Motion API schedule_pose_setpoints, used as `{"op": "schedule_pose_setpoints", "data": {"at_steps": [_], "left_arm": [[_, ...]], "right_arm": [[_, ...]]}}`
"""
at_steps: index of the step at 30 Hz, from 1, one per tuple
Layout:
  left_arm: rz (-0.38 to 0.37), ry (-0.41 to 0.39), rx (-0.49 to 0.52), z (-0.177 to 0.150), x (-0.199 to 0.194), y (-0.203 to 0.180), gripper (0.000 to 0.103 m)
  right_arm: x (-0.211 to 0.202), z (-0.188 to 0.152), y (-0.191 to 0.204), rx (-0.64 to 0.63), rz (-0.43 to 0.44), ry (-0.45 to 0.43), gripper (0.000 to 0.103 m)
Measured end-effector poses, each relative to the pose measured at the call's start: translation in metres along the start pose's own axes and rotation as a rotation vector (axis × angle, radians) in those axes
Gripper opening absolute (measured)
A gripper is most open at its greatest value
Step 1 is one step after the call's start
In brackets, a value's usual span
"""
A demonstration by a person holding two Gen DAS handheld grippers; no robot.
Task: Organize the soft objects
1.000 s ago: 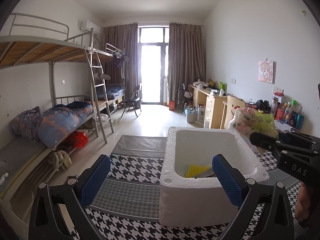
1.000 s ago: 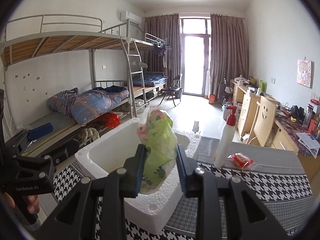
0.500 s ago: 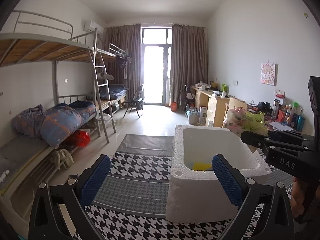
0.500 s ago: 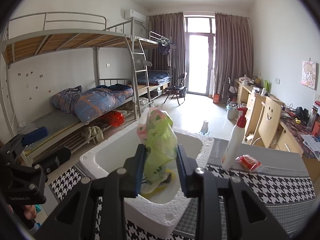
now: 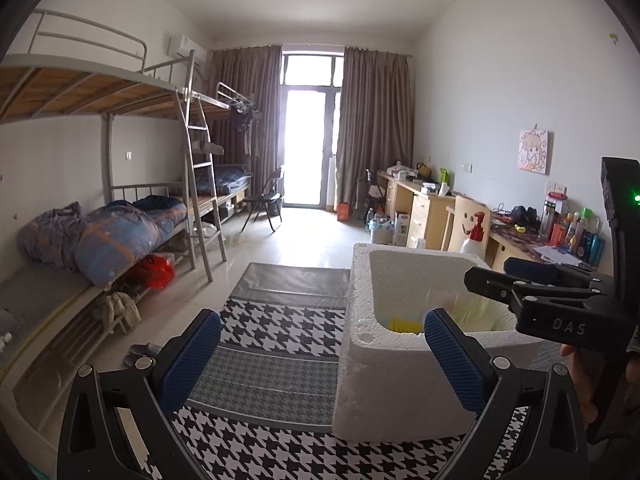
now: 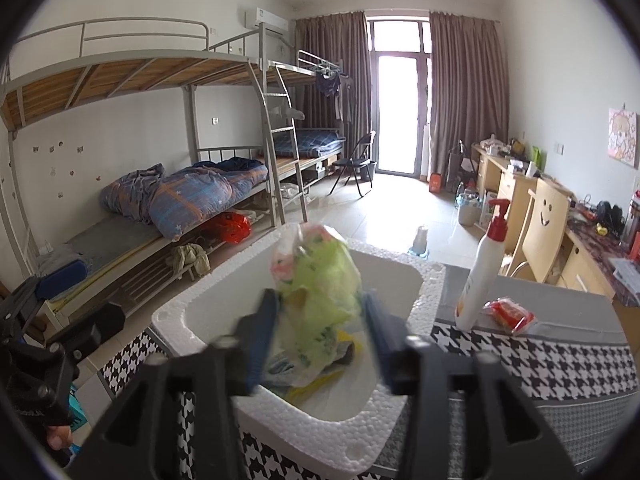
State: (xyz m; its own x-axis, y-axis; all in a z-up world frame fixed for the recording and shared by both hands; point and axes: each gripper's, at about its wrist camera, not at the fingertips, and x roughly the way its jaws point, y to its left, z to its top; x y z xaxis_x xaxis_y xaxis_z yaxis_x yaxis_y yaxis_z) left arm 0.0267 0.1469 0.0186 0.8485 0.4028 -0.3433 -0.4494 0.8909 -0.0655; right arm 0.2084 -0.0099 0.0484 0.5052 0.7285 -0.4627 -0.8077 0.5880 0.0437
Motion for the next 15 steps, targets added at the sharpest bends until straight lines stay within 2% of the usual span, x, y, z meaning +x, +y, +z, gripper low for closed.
{"op": "schedule_pose_setpoints", "data": {"at_steps": [1, 3, 15], "left_arm": [[0.000, 0.003, -0.003, 0.000, 0.001, 0.001, 0.102], [0.003, 0.007, -0.005, 0.001, 0.002, 0.001, 0.102], [-0.011, -0.003, 0.008, 0.002, -0.005, -0.011, 0.102]], "right_arm": [[-0.002, 0.000, -0.002, 0.010, 0.010, -0.011, 0.078], [-0.005, -0.001, -0.002, 0.008, 0.007, -0.015, 0.082], [-0.030, -0.005, -0.002, 0.003, -0.008, -0.054, 0.084]]}}
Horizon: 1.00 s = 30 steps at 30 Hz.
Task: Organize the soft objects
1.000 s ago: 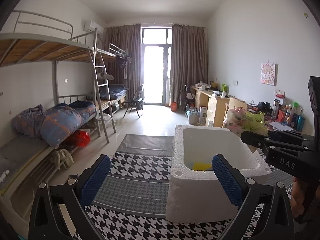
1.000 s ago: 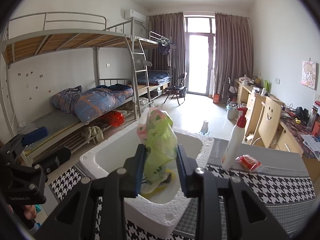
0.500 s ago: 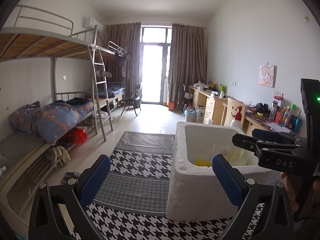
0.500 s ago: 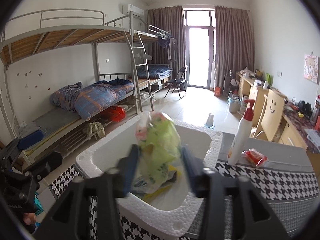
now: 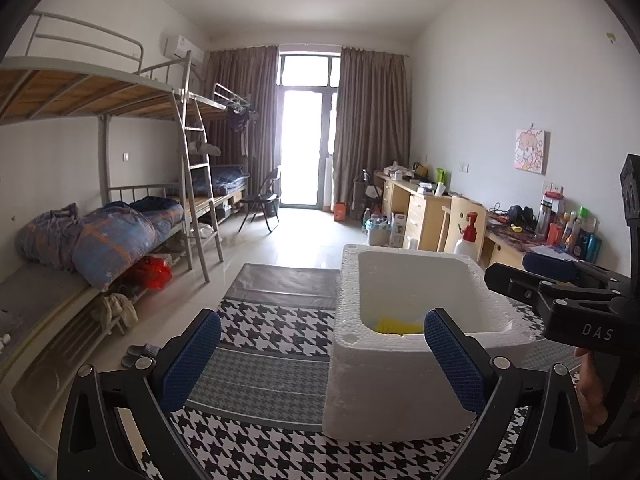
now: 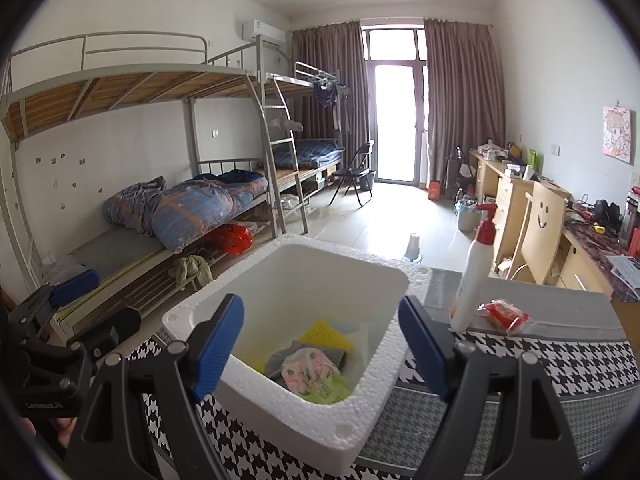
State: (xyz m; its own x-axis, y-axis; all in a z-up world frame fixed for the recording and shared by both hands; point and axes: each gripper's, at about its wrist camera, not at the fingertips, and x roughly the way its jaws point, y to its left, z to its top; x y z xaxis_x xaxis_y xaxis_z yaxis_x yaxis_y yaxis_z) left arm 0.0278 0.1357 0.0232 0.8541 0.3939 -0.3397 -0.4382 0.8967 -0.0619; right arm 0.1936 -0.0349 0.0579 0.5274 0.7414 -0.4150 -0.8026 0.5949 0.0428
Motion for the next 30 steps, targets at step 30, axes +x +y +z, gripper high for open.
{"op": "schedule_pose_setpoints", "data": {"at_steps": [30], "left_arm": [[-0.138, -0.026, 0.081, 0.002, -0.017, -0.063, 0.102]], "right_arm": [[-0.072, -0.020, -0.039, 0.054, -0.131, -0.119, 0.099]]}}
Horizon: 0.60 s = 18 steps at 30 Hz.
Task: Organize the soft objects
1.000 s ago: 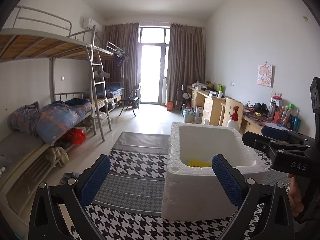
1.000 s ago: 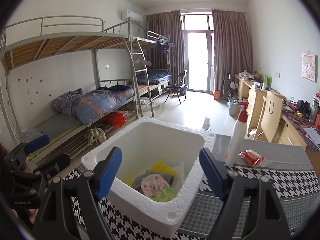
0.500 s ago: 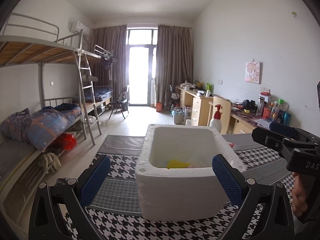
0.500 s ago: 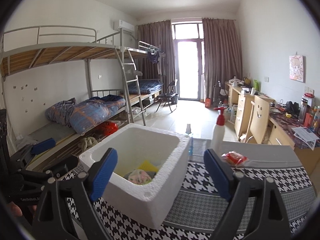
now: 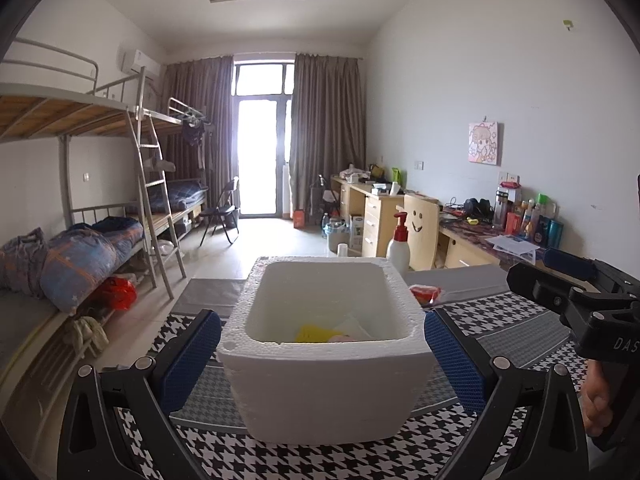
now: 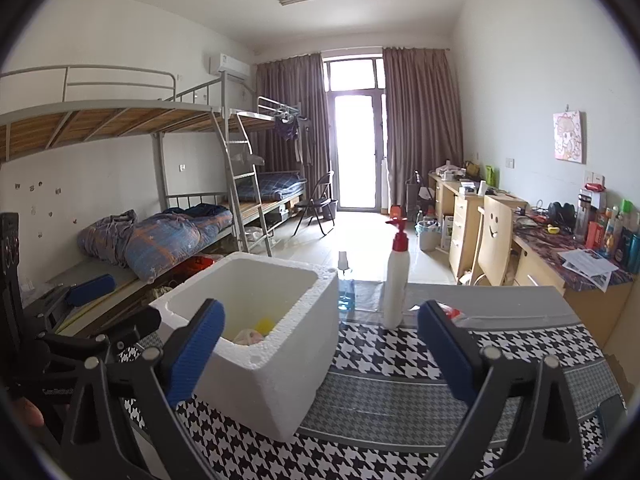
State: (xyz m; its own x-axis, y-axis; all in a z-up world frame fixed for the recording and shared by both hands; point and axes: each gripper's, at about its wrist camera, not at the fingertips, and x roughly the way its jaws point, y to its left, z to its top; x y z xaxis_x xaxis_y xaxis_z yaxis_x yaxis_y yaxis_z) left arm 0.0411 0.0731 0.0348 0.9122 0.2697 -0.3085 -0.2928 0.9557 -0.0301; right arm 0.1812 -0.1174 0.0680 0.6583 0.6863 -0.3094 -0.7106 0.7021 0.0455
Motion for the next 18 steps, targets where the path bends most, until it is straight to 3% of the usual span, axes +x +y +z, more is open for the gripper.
{"op": "schedule_pose_setpoints", "data": {"at_steps": [18], "left_arm": [[-0.045, -0.037, 0.026, -0.004, -0.006, -0.029, 0.102]], "right_arm": [[-0.029, -0.025, -0.030, 0.021, -0.037, -0.034, 0.099]]}}
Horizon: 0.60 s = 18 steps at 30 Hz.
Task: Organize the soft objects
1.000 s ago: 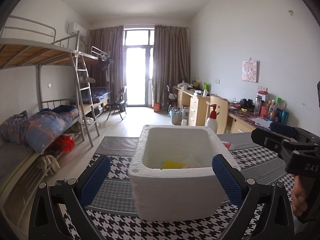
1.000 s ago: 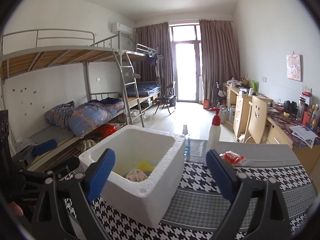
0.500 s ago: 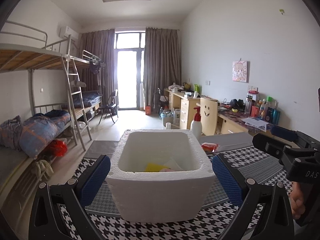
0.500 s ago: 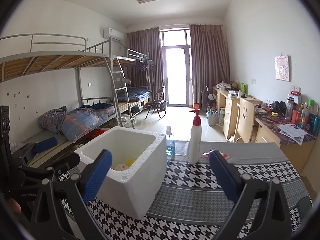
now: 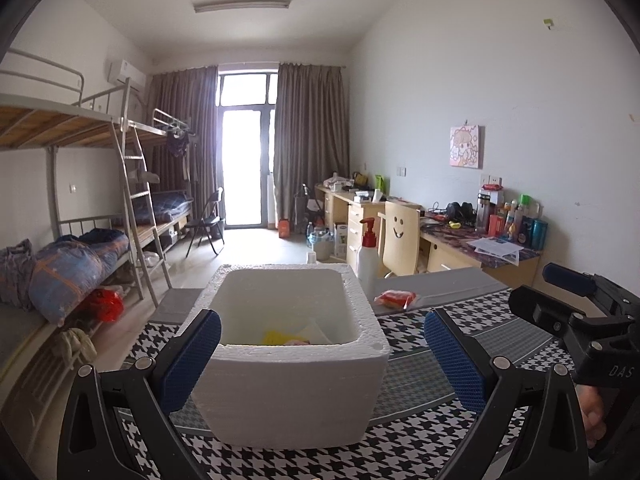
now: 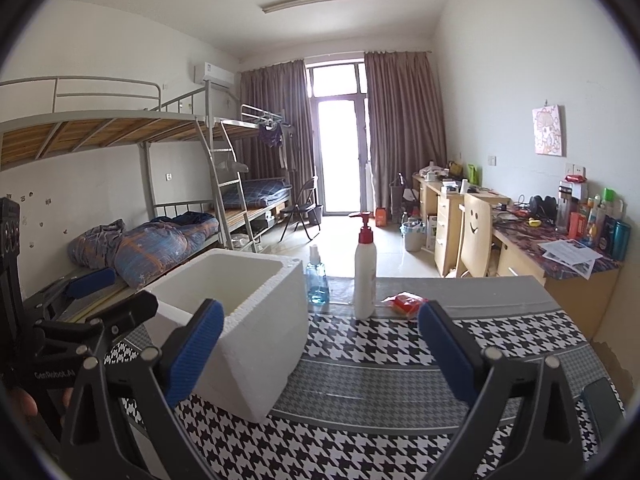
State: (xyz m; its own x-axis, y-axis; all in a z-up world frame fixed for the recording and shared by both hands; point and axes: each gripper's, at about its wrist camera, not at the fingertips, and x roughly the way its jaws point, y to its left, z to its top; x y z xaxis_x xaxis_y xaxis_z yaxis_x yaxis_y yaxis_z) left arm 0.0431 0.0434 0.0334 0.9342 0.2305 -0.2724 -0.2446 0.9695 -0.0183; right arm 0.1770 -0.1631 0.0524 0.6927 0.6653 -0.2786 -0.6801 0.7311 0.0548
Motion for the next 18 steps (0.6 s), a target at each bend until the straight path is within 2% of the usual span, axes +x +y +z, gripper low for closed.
{"op": "schedule_pose_setpoints", "data": {"at_steps": [11, 18], "left_arm": [[0.010, -0.049, -0.018, -0.010, -0.009, -0.006, 0.102], [0.042, -0.058, -0.011, -0.019, -0.011, -0.009, 0.102]], "right_arm": [[-0.012, -0.022, 0.000, -0.023, -0.011, -0.057, 0.099], [-0.010, -0.029, -0.004, 0.015, 0.024, -0.064, 0.099]]}}
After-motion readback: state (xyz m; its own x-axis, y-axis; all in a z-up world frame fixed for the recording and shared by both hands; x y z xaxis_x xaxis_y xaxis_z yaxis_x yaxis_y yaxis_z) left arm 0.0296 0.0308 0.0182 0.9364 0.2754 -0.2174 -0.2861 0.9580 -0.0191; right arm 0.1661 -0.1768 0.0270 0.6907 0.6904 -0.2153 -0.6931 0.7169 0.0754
